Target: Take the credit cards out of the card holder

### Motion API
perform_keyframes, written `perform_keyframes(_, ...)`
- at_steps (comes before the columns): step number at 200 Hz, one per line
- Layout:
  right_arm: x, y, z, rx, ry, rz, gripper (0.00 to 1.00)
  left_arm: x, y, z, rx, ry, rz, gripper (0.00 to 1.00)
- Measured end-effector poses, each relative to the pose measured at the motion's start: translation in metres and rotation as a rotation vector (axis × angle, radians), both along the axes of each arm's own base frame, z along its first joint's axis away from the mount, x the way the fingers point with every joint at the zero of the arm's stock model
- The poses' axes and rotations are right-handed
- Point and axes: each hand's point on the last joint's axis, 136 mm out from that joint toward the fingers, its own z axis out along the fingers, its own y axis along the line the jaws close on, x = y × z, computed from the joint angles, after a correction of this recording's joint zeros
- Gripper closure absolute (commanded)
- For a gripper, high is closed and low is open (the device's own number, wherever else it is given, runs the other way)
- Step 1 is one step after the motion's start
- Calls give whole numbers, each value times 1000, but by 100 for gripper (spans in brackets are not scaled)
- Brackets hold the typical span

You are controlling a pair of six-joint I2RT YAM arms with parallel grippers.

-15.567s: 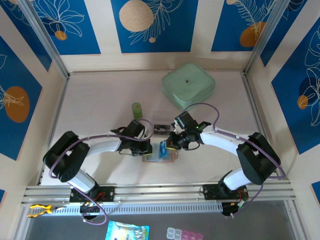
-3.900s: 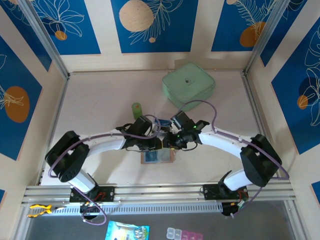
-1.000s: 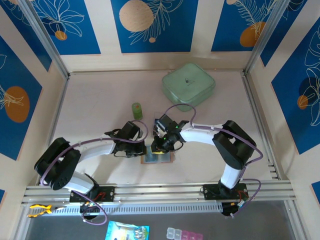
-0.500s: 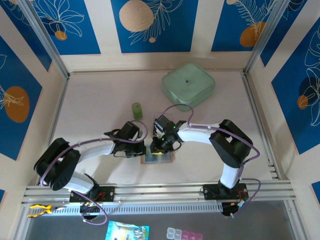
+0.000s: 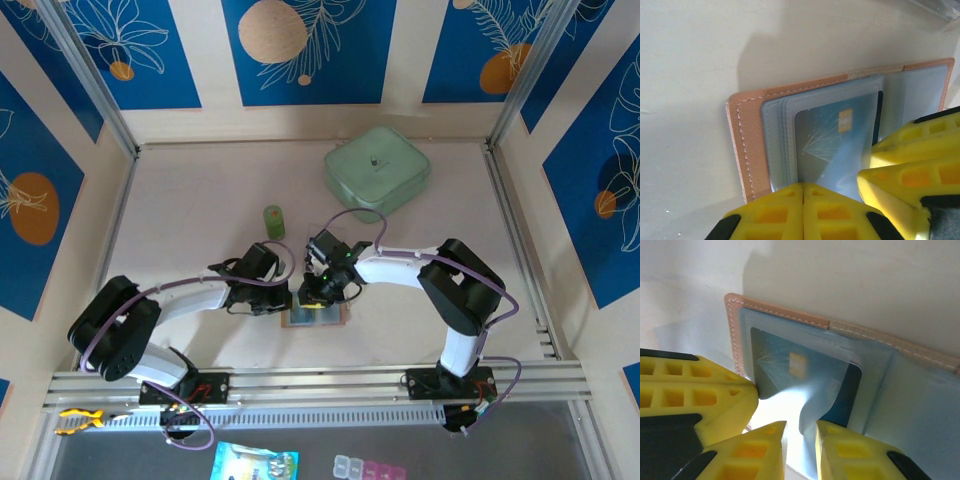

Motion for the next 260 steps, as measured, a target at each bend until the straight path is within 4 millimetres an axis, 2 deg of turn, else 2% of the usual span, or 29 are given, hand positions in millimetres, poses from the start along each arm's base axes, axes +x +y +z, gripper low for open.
perform_keyframes(153, -1, -20, -4, -107, -21, -1, 73, -2, 0, -1, 0, 4, -8, 93)
perform_keyframes(225, 1, -23, 10, -93, -50, -10, 73, -1, -1, 1, -4, 7, -10, 93)
perform_keyframes(260, 3, -24, 14, -73, -60, -17, 73, 0, -8, 7, -23, 0, -22, 98)
